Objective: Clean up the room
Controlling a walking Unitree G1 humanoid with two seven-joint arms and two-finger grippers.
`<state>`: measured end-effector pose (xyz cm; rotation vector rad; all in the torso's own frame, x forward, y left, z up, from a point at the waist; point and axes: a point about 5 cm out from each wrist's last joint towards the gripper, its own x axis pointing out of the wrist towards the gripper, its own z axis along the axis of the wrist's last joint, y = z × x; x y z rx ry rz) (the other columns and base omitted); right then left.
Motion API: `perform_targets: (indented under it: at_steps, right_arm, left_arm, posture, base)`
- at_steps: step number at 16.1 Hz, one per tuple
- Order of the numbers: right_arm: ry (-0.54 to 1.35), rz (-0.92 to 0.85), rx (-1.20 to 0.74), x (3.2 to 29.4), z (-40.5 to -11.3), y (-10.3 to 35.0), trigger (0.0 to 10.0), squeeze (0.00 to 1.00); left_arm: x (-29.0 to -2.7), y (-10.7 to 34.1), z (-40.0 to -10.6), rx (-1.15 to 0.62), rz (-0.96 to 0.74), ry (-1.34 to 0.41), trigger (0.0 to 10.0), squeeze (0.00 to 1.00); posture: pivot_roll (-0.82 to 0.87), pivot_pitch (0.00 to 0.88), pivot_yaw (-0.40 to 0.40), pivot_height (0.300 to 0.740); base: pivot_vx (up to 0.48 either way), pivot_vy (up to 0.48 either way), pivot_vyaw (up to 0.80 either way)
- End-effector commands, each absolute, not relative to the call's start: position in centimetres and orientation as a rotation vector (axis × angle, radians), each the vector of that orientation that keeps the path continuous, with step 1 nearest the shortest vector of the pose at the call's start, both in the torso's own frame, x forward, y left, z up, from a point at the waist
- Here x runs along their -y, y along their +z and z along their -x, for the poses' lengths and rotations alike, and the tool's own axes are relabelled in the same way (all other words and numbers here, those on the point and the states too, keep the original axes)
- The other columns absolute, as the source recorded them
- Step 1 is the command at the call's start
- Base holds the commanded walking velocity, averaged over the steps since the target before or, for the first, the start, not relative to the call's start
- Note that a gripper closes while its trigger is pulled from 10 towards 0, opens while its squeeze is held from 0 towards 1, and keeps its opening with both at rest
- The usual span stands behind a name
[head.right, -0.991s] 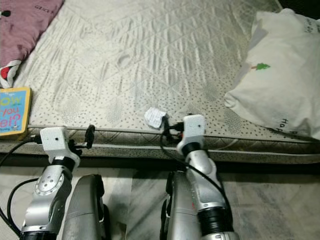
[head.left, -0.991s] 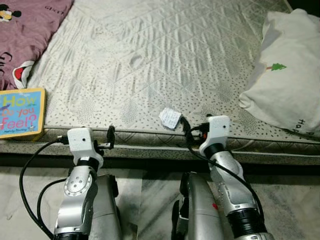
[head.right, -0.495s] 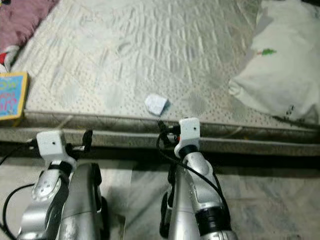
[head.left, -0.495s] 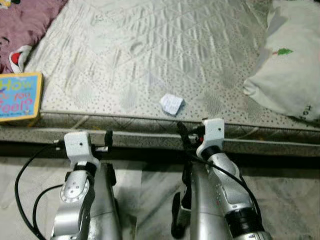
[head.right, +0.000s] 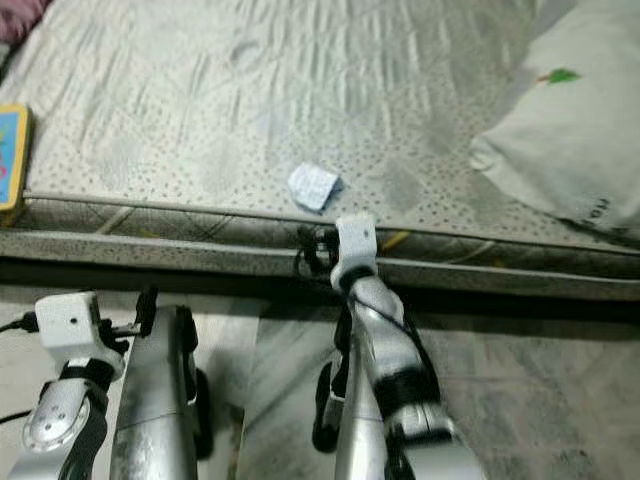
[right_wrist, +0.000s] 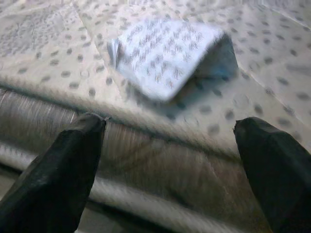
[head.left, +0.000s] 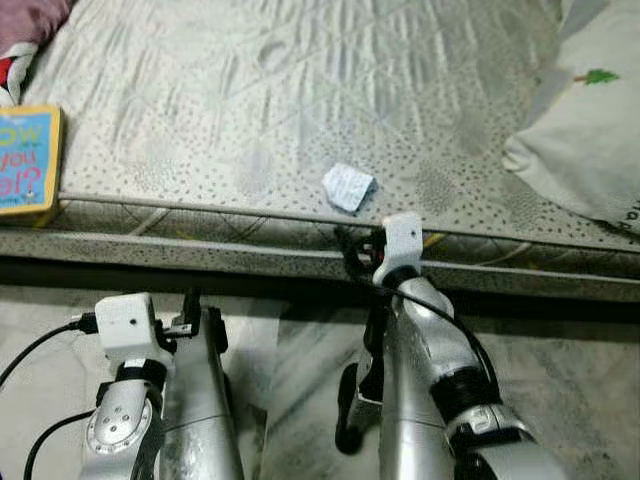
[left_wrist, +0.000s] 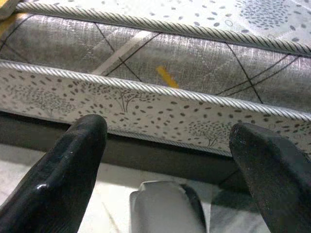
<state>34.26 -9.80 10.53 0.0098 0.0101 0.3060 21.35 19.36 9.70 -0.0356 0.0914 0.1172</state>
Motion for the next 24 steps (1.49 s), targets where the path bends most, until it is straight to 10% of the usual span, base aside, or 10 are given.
perform_targets:
  at_steps: [1,20,21,22,24]
  right_arm:
    - [0.273,-0.024,-0.011,10.2,-34.4,10.3,10.0,0.00]
    - [0.254,0.053,0.102,6.3,-38.0,14.7,10.0,0.00]
    - [0.253,0.047,0.086,6.2,-37.8,14.3,9.5,0.00]
    - [0.250,0.022,0.071,6.0,-37.6,13.8,0.0,0.00]
    - [0.259,0.025,0.069,5.6,-37.4,13.5,0.0,0.00]
  left_arm:
    - [-19.0,9.8,-21.0,-0.105,0.039,0.113,10.0,0.00]
    - [-18.5,11.1,-19.2,-0.143,0.021,0.108,10.0,0.00]
    - [-18.6,11.2,-19.3,-0.142,0.020,0.106,10.0,0.00]
    - [-18.7,11.2,-19.3,-0.144,0.018,0.108,10.0,0.00]
    - [-18.7,11.1,-19.3,-0.147,0.018,0.110,10.0,0.00]
  posture:
    - [0.24,0.371,-0.076,0.524]
    - [0.32,0.423,-0.076,0.524]
    - [0.32,0.425,-0.075,0.524]
    - [0.32,0.424,-0.074,0.524]
    - [0.32,0.421,-0.074,0.524]
  base:
    - [0.000,0.000,0.00]
    - [0.000,0.000,0.00]
    - [0.000,0.000,0.00]
    - [0.000,0.000,0.00]
    - [0.000,0.000,0.00]
